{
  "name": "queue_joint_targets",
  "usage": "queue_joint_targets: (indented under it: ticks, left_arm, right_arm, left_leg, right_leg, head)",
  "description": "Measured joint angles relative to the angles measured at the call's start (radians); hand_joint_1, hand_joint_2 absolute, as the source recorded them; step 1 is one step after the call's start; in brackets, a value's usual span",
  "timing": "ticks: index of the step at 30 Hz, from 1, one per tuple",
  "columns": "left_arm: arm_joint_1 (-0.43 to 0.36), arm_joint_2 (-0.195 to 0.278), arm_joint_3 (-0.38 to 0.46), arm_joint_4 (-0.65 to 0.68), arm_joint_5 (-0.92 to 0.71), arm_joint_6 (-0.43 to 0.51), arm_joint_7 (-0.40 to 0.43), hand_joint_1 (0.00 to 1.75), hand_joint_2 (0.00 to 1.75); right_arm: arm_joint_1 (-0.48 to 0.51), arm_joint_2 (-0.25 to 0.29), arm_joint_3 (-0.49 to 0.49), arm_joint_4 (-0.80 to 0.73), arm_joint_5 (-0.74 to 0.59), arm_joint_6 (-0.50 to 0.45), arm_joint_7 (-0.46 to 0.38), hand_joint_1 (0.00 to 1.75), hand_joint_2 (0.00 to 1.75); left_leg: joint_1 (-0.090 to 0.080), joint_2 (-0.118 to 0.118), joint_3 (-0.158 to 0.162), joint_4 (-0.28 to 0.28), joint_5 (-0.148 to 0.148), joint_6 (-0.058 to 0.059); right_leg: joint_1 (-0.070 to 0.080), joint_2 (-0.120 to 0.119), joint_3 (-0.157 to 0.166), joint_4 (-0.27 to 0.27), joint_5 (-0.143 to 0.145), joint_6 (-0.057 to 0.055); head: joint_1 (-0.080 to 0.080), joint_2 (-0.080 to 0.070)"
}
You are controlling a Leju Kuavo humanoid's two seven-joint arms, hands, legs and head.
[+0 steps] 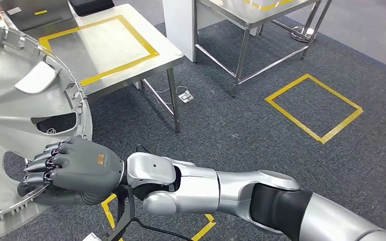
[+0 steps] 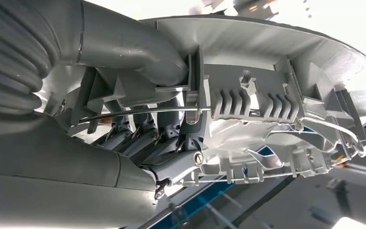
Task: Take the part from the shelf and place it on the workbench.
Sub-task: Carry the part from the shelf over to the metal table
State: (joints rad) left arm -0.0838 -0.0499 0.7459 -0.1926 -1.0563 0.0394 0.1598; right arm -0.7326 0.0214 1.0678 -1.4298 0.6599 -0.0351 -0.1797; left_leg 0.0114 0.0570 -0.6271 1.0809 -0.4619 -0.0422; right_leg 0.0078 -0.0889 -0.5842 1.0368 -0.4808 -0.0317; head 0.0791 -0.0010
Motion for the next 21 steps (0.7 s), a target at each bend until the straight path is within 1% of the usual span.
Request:
queue_joint_targets:
  ticks: [1, 2, 3, 4, 5, 6, 7, 8, 9, 10, 11, 12, 13, 14, 15, 16, 17, 19, 20, 21]
  left_arm:
    - [-0.001, 0.0, 0.0, 0.0, 0.0, 0.0, 0.0, 0.0, 1.75]
    - [-0.002, 0.0, 0.0, 0.0, 0.0, 0.0, 0.0, 0.0, 1.75]
    - [-0.002, 0.0, 0.0, 0.0, 0.001, 0.0, 0.0, 0.0, 1.75]
    - [-0.001, -0.001, 0.0, 0.0, 0.002, 0.0, 0.001, 0.0, 1.75]
    - [-0.001, -0.002, 0.0, 0.0, 0.002, 0.0, 0.001, 0.0, 1.75]
    - [-0.001, -0.002, 0.001, 0.0, 0.003, 0.0, 0.002, 0.0, 1.75]
    - [-0.002, -0.002, 0.001, 0.0, 0.003, 0.0, 0.003, 0.0, 1.75]
    - [-0.003, -0.002, 0.001, 0.0, 0.003, 0.0, 0.003, 0.0, 1.75]
    - [-0.005, -0.002, 0.001, 0.0, 0.003, 0.0, 0.003, 0.0, 1.75]
    - [-0.005, -0.002, 0.001, 0.0, 0.003, 0.0, 0.003, 0.0, 1.75]
    - [-0.004, -0.002, 0.001, 0.0, 0.003, 0.0, 0.003, 0.0, 1.75]
    - [-0.004, -0.003, 0.001, 0.0, 0.003, 0.0, 0.003, 0.0, 1.75]
    - [-0.003, -0.004, 0.001, 0.0, 0.003, 0.001, 0.003, 0.0, 1.75]
    - [-0.003, -0.004, 0.001, 0.0, 0.003, 0.001, 0.003, 0.0, 1.75]
    - [-0.004, -0.004, 0.002, 0.0, 0.003, 0.002, 0.003, 0.0, 1.75]
    - [-0.004, -0.004, 0.002, 0.0, 0.003, 0.003, 0.003, 0.0, 1.75]
    - [-0.003, -0.004, 0.003, 0.0, 0.003, 0.003, 0.002, 0.0, 1.75]
    - [-0.002, -0.003, 0.007, 0.0, 0.003, 0.004, 0.001, 0.0, 1.75]
    - [-0.002, -0.002, 0.008, 0.0, 0.002, 0.004, 0.0, 0.0, 1.75]
    - [-0.002, -0.001, 0.009, 0.0, 0.0, 0.004, -0.001, 0.0, 1.75]
  right_arm:
    - [0.0, 0.0, 0.0, 0.0, 0.0, 0.0, 0.0, 1.75, 1.75]
    - [-0.001, 0.0, 0.0, 0.0, 0.0, -0.001, 0.0, 1.75, 1.75]
    - [-0.001, 0.001, 0.0, 0.0, 0.001, -0.001, 0.0, 1.75, 1.75]
    - [-0.001, 0.001, 0.0, 0.0, 0.001, -0.001, 0.0, 1.75, 1.75]
    - [-0.001, 0.001, 0.0, 0.0, 0.0, -0.001, 0.0, 1.75, 1.75]
    - [-0.001, 0.002, 0.0, 0.0, 0.0, -0.002, 0.0, 1.75, 1.75]
    - [0.0, 0.001, 0.0, 0.001, -0.001, -0.003, -0.001, 1.75, 1.75]
    - [0.001, 0.001, -0.001, 0.002, -0.003, -0.004, -0.002, 1.75, 1.75]
    - [0.003, 0.001, -0.001, 0.005, -0.006, -0.006, -0.004, 1.75, 1.75]
    - [0.005, 0.0, -0.001, 0.008, -0.009, -0.007, -0.006, 1.75, 1.75]
    - [0.007, 0.0, -0.001, 0.012, -0.011, -0.007, -0.008, 1.75, 1.75]
    - [0.008, 0.0, -0.001, 0.015, -0.013, -0.007, -0.009, 1.75, 1.75]
    - [0.008, 0.0, -0.002, 0.018, -0.013, -0.007, -0.01, 1.75, 1.75]
    - [0.008, 0.0, -0.002, 0.021, -0.014, -0.007, -0.011, 1.75, 1.75]
    - [0.007, 0.0, -0.004, 0.023, -0.014, -0.007, -0.012, 1.75, 1.75]
    - [0.006, 0.001, -0.004, 0.025, -0.014, -0.007, -0.012, 1.75, 1.75]
    - [0.005, 0.001, -0.005, 0.027, -0.014, -0.008, -0.012, 1.75, 1.75]
    - [0.004, 0.002, -0.006, 0.033, -0.016, -0.009, -0.01, 1.75, 1.75]
    - [0.004, 0.003, -0.006, 0.036, -0.017, -0.009, -0.009, 1.75, 1.75]
    - [0.003, 0.004, -0.006, 0.039, -0.018, -0.01, -0.008, 1.75, 1.75]
  left_leg:
    - [-0.004, 0.015, 0.016, -0.031, 0.005, 0.008]
    - [-0.008, 0.019, 0.02, -0.041, 0.003, 0.015]
    - [-0.007, 0.007, 0.019, -0.042, 0.007, 0.021]
    - [-0.005, -0.002, 0.017, -0.043, 0.009, 0.026]
    - [-0.003, -0.011, 0.017, -0.045, 0.011, 0.032]
    - [0.0, -0.017, 0.016, -0.047, 0.014, 0.038]
    - [0.002, -0.024, 0.016, -0.048, 0.016, 0.043]
    - [0.002, -0.031, 0.014, -0.048, 0.017, 0.046]
    - [0.002, -0.037, 0.013, -0.048, 0.018, 0.048]
    - [0.003, -0.045, 0.013, -0.047, 0.018, 0.048]
    - [0.003, -0.051, 0.012, -0.047, 0.018, 0.048]
    - [0.004, -0.057, 0.012, -0.046, 0.018, 0.047]
    - [0.005, -0.062, 0.012, -0.044, 0.017, 0.045]
    - [0.007, -0.067, 0.012, -0.042, 0.016, 0.042]
    - [0.006, -0.072, 0.01, -0.039, 0.016, 0.036]
    - [0.005, -0.075, 0.008, -0.037, 0.016, 0.029]
    - [0.003, -0.077, 0.006, -0.036, 0.015, 0.027]
    - [0.001, -0.078, 0.005, -0.038, 0.017, 0.031]
    - [0.0, -0.078, 0.004, -0.039, 0.017, 0.035]
    - [-0.002, -0.077, 0.005, -0.044, 0.017, 0.036]
  right_leg:
    - [0.003, -0.009, 0.001, 0.001, -0.002, 0.004]
    - [0.006, -0.017, 0.001, 0.001, -0.003, 0.008]
    - [0.007, -0.026, 0.002, 0.001, -0.004, 0.012]
    - [0.006, -0.026, 0.003, 0.003, -0.007, 0.018]
    - [0.003, -0.011, 0.0, 0.014, -0.016, 0.026]
    - [0.001, 0.011, -0.009, 0.035, -0.031, 0.033]
    - [-0.003, 0.041, -0.03, 0.083, -0.059, 0.039]
    - [-0.006, 0.065, -0.059, 0.146, -0.09, 0.043]
    - [-0.008, 0.076, -0.092, 0.212, -0.117, 0.045]
    - [-0.01, 0.082, -0.12, 0.266, -0.133, 0.047]
    - [-0.011, 0.082, -0.13, 0.281, -0.128, 0.048]
    - [-0.013, 0.082, -0.122, 0.257, -0.103, 0.048]
    - [-0.016, 0.083, -0.097, 0.2, -0.066, 0.048]
    - [-0.018, 0.084, -0.066, 0.129, -0.032, 0.048]
    - [-0.019, 0.087, -0.04, 0.069, -0.009, 0.046]
    - [-0.019, 0.089, -0.024, 0.031, 0.003, 0.043]
    - [-0.018, 0.091, -0.019, 0.014, 0.005, 0.041]
    - [-0.018, 0.092, -0.02, 0.01, 0.008, 0.038]
    - [-0.02, 0.092, -0.019, 0.007, 0.009, 0.039]
    - [-0.022, 0.092, -0.018, 0.004, 0.011, 0.04]
  head:
    - [0.001, 0.0]
    - [0.001, 0.0]
    - [0.002, 0.0]
    - [0.002, 0.0]
    - [0.002, 0.0]
    - [0.003, 0.0]
    - [0.005, 0.0]
    - [0.006, 0.0]
    - [0.007, 0.0]
    - [0.007, 0.0]
    - [0.007, 0.0]
    - [0.007, 0.0]
    - [0.007, 0.0]
    - [0.008, 0.0]
    - [0.008, 0.0]
    - [0.007, 0.0]
    - [0.007, 0.0]
    - [0.006, 0.0]
    - [0.006, 0.0]
    - [0.006, 0.0]
